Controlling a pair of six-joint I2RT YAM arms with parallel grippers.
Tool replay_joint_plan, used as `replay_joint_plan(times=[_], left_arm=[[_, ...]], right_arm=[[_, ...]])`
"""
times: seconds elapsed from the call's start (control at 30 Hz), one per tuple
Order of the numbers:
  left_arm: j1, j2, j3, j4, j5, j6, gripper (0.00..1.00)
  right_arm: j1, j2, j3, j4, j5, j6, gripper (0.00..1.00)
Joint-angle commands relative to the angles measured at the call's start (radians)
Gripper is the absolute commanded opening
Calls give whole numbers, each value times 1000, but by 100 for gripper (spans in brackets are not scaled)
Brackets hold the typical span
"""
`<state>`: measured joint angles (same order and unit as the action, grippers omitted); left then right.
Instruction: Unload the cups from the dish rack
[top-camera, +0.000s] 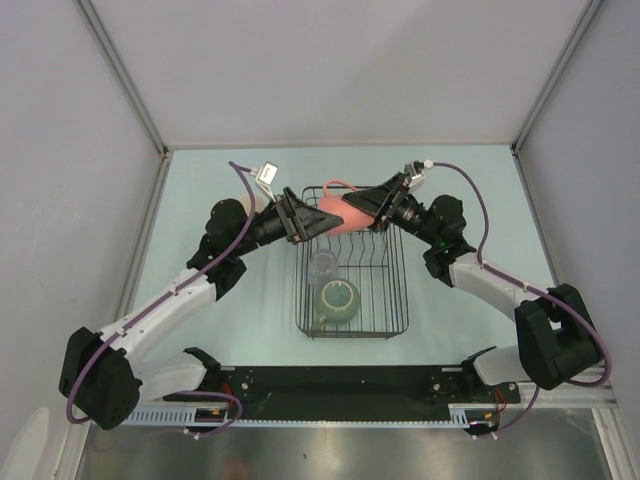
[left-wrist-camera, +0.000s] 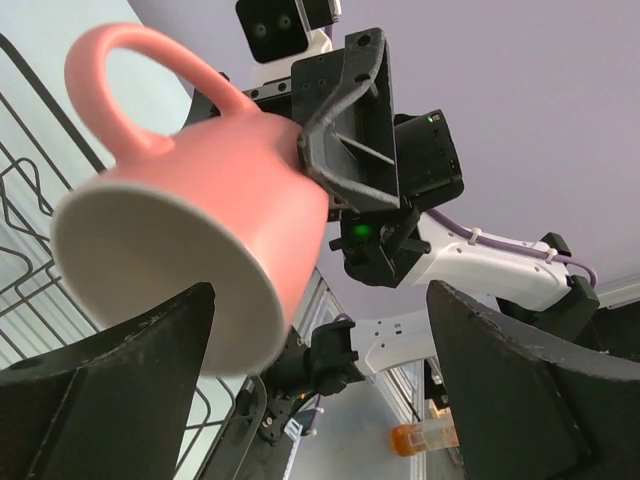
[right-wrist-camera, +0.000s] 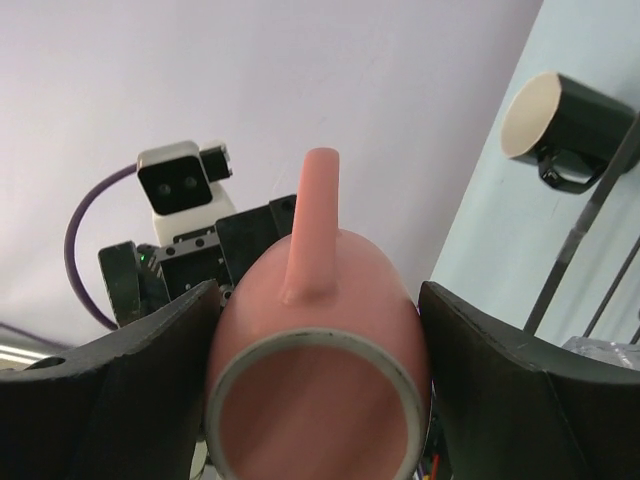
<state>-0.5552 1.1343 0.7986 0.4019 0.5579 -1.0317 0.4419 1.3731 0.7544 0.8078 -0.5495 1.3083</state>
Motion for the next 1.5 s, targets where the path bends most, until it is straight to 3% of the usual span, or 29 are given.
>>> replay_joint_plan(times=[0.0,0.1,0.13,0.2,0.3,0.37,0.4,0.6,0.7,0.73,0.8,1.03,1.13,1.17,1.23,1.33,1.47], left_arm=[[-12,4,-9,69,11,-11,91],[-23,19,-10,81,10,-13,77],[-28,22,-12,92,10,-16,63],[-41,34,-12,100,11,-19,53],[-58,48,-13,112,19,-19,23],[-66,55,-10,115,22,-21,15],[-68,58,-10,117,26,-25,2],[-72,45,-10,77,-1,-16,0],[-72,32,24,-69,-30,42,0],[-71,22,30,-87,-42,53,0],[-71,-5,36,-135,-62,79,0],[-32,-108,31,-270,-128,144,1],[4,-125,80,-403,-176,182,0],[8,-123,153,-490,-208,243,1],[9,-99,302,-739,-356,364,0],[11,-58,446,-1000,-554,462,0],[9,1,511,-1231,-797,532,0]], right_arm=[[33,-8,63,182,-59,43,0],[55,-3,65,195,-79,48,0],[69,0,63,198,-85,48,0],[81,1,59,205,-84,48,0],[93,4,57,217,-86,55,0],[96,12,59,226,-90,60,0],[98,17,63,235,-99,65,0],[97,14,66,231,-107,62,0],[77,-5,69,174,-112,45,32],[66,-15,71,151,-110,25,65],[25,-55,76,58,-98,2,97],[-127,-121,91,-44,-78,2,100],[-184,-161,105,-160,-43,-49,100],[-192,-169,120,-286,-23,-120,100],[-197,-187,207,-563,47,-240,100],[-184,-195,284,-756,133,-398,100],[-183,-203,284,-802,183,-449,100]])
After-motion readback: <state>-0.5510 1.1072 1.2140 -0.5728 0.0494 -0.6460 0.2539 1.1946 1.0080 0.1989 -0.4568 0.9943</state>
